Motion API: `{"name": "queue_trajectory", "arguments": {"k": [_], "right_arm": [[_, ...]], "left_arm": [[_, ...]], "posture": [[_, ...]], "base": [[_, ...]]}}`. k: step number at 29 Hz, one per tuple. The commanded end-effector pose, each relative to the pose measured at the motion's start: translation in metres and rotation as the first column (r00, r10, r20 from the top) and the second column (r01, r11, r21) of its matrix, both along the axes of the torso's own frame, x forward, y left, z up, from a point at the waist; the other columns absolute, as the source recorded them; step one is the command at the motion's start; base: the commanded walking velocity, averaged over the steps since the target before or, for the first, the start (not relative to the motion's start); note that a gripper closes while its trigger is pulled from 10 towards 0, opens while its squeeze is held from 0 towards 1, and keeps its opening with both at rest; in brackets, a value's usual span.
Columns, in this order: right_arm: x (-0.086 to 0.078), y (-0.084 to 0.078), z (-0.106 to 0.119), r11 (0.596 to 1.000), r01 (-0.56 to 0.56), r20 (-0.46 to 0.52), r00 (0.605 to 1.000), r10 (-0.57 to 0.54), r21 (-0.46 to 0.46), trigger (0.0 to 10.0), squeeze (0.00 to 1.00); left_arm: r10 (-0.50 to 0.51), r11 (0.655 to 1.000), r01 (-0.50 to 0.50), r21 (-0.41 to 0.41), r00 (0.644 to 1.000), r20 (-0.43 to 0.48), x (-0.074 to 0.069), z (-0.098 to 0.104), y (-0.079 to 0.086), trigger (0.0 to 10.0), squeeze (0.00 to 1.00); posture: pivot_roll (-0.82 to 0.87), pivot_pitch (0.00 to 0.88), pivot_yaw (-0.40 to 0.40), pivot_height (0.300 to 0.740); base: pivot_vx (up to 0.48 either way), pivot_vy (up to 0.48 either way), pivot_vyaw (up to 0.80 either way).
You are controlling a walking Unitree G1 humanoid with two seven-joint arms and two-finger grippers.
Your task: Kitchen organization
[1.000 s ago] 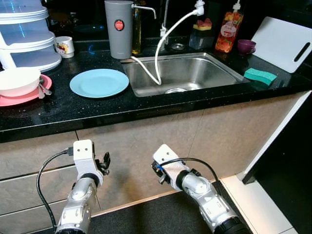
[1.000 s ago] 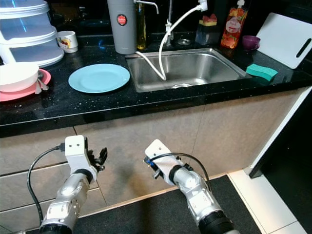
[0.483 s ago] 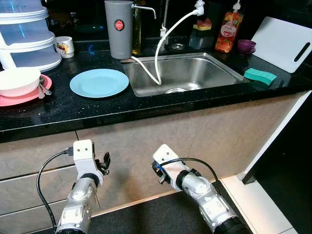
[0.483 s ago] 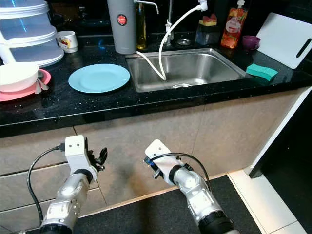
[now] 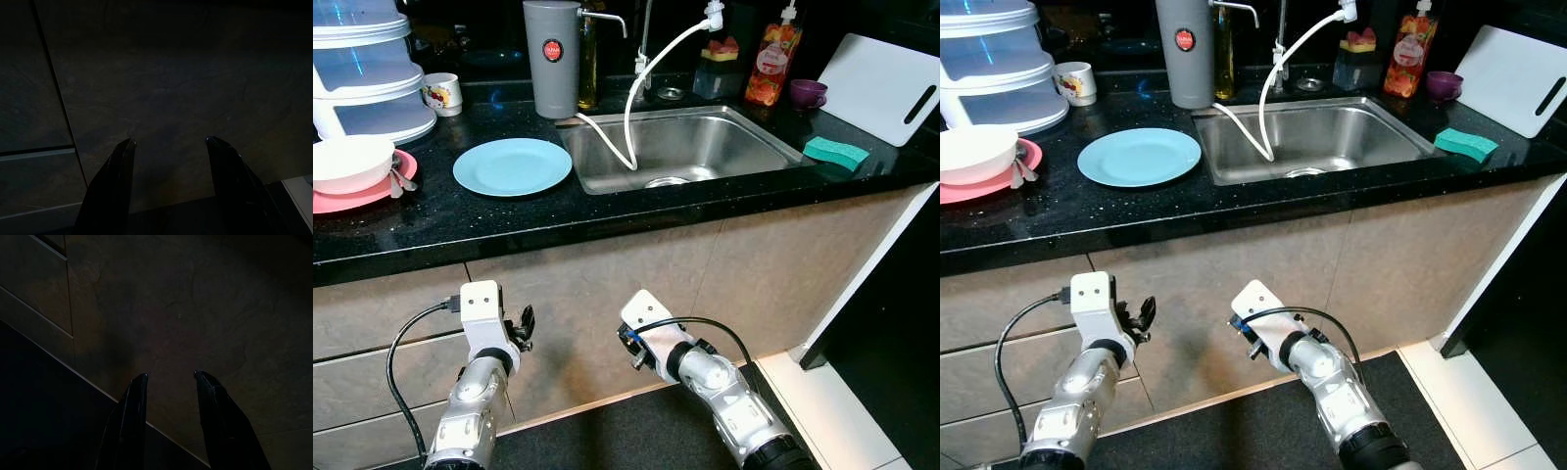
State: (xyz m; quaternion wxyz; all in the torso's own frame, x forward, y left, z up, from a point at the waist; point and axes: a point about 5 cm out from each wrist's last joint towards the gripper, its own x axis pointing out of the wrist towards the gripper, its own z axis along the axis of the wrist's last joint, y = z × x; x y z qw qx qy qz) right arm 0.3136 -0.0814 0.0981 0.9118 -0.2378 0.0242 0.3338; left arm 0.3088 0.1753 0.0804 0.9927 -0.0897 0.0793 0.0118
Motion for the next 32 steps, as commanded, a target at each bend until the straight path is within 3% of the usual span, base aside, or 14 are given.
{"name": "queue_trajectory", "arguments": {"k": [1,32], "right_arm": [[-0.0008,-0.0021,-0.0023,1.000,0.004,-0.010,1.000,-0.004,0.005,10.0,0.00],[-0.0025,-0.0011,-0.0038,1.000,0.003,-0.011,1.000,-0.003,0.006,10.0,0.00]], "left_arm": [[0.001,1.000,-0.001,-0.009,1.000,-0.009,-0.0001,-0.0025,-0.0014,10.0,0.00],[-0.008,1.000,0.007,-0.001,1.000,-0.012,-0.0017,-0.0042,-0.0015,10.0,0.00]], "posture": [[-0.10,0.063,-0.009,0.740],[-0.10,0.049,-0.008,0.740]], "base": [[0.000,0.000,0.00],[0.000,0.000,0.00]]}}
